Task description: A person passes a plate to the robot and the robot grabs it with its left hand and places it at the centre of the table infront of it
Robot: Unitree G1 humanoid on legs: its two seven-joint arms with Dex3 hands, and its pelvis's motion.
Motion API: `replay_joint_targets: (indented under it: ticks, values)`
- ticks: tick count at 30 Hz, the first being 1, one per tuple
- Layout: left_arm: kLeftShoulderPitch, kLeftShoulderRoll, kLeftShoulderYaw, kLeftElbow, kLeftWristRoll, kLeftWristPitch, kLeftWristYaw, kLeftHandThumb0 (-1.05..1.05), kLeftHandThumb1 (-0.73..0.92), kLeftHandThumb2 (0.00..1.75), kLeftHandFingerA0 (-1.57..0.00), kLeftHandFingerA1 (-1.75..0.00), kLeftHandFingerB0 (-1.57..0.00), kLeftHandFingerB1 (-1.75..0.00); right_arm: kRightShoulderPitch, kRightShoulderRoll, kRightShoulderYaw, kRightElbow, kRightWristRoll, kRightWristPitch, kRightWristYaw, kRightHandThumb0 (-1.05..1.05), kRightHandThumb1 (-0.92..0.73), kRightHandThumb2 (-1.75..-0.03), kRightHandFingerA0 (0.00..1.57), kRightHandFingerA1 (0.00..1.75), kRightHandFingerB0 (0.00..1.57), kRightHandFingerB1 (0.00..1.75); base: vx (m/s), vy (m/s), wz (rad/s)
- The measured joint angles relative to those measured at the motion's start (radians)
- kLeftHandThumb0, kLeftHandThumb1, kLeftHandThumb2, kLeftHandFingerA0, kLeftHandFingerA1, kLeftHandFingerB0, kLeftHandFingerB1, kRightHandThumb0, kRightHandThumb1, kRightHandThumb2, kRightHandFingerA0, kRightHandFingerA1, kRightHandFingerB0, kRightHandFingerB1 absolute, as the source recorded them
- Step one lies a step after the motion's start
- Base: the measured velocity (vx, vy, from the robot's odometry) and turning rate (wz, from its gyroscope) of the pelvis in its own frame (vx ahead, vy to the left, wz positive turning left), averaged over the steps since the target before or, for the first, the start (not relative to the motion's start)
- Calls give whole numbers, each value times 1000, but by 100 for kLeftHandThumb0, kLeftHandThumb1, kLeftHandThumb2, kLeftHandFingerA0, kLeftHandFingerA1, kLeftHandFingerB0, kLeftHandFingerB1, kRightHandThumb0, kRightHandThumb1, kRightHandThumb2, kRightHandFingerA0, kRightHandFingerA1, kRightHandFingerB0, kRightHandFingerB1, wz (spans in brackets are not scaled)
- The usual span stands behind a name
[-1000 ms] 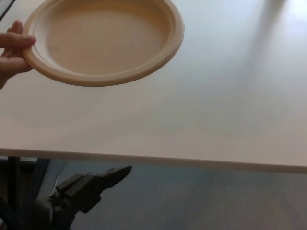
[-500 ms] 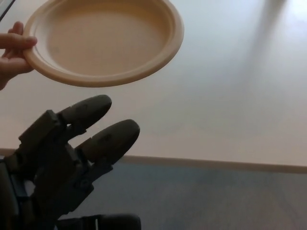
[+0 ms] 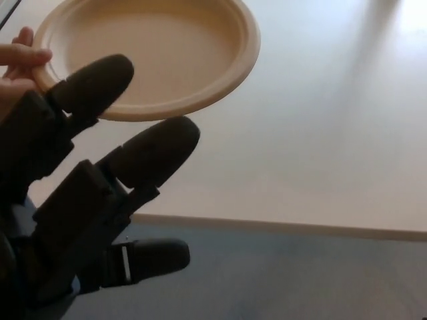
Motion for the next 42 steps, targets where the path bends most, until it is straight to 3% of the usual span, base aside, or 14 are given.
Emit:
replay_joint_targets:
  ticks: [4,5,6,7,12,15,16,17,29,30,37,38,40,42]
  values:
    - [-88,35,13,31,49,53,-20,-87,55,83,-11,-38,-2,-36,-1,-2,2,3,-5,0,4,-71,-79,-64,36,57,34,45,0,0,0]
    - [-107,45,14,43,58,63,-23,-37,34,93,0,-49,0,-48,-3,-2,2,3,-5,0,4,-70,-79,-64,35,59,34,47,0,0,0]
    - [-136,61,17,63,72,84,-29,-37,34,93,0,-49,0,-48,-9,-2,2,3,-6,0,6,-70,-79,-64,35,59,34,47,0,0,0]
    - [-149,69,18,73,79,94,-32,-73,48,85,-6,-38,0,-35,-10,-2,1,3,-6,0,6,-71,-79,-64,33,57,34,46,0,0,0]
    - [-210,117,14,129,118,173,-64,-83,53,88,-8,-25,-8,-19,-10,-2,2,3,-8,0,15,-72,-80,-64,33,55,34,45,0,0,0]
    - [-231,141,7,158,140,222,-86,-74,47,87,-9,-37,0,-24,-11,-1,5,3,-13,0,17,-71,-79,-64,34,55,35,44,0,0,0]
    - [-237,147,4,167,146,234,-92,-74,58,58,-10,-31,-1,-24,-11,-1,6,3,-15,0,17,-71,-79,-64,34,55,35,44,0,0,0]
    - [-241,153,1,176,151,248,-98,-73,44,83,-6,-30,0,-19,-12,-1,7,3,-16,0,18,-72,-79,-64,34,55,35,44,0,0,0]
    - [-246,237,-58,209,224,412,-196,-73,43,84,-7,-24,0,-13,-15,-2,18,0,-27,9,26,-70,-79,-64,33,55,36,44,0,0,0]
    - [-242,239,-65,204,231,428,-206,-82,46,63,-5,-28,-1,-20,-15,-2,18,0,-27,10,28,-70,-80,-64,34,55,35,45,0,0,0]
    - [-243,250,-115,206,278,504,-236,-79,50,59,-4,-28,0,-24,-15,-2,21,-5,-29,12,34,-71,-80,-64,35,55,36,44,0,0,0]
    - [-248,252,-122,211,282,510,-238,-70,43,84,-2,-28,-1,-22,-15,-2,22,-4,-29,13,34,-71,-80,-64,35,55,36,44,0,0,0]
    - [-282,263,-143,236,300,534,-246,-74,56,58,-11,-28,-1,-25,-17,-2,24,-5,-31,15,34,-70,-80,-64,34,56,36,46,0,0,0]
    - [-318,271,-161,262,310,550,-252,-74,56,58,-11,-28,-1,-25,-18,-2,24,-5,-31,15,34,-70,-80,-64,34,56,36,46,0,0,0]
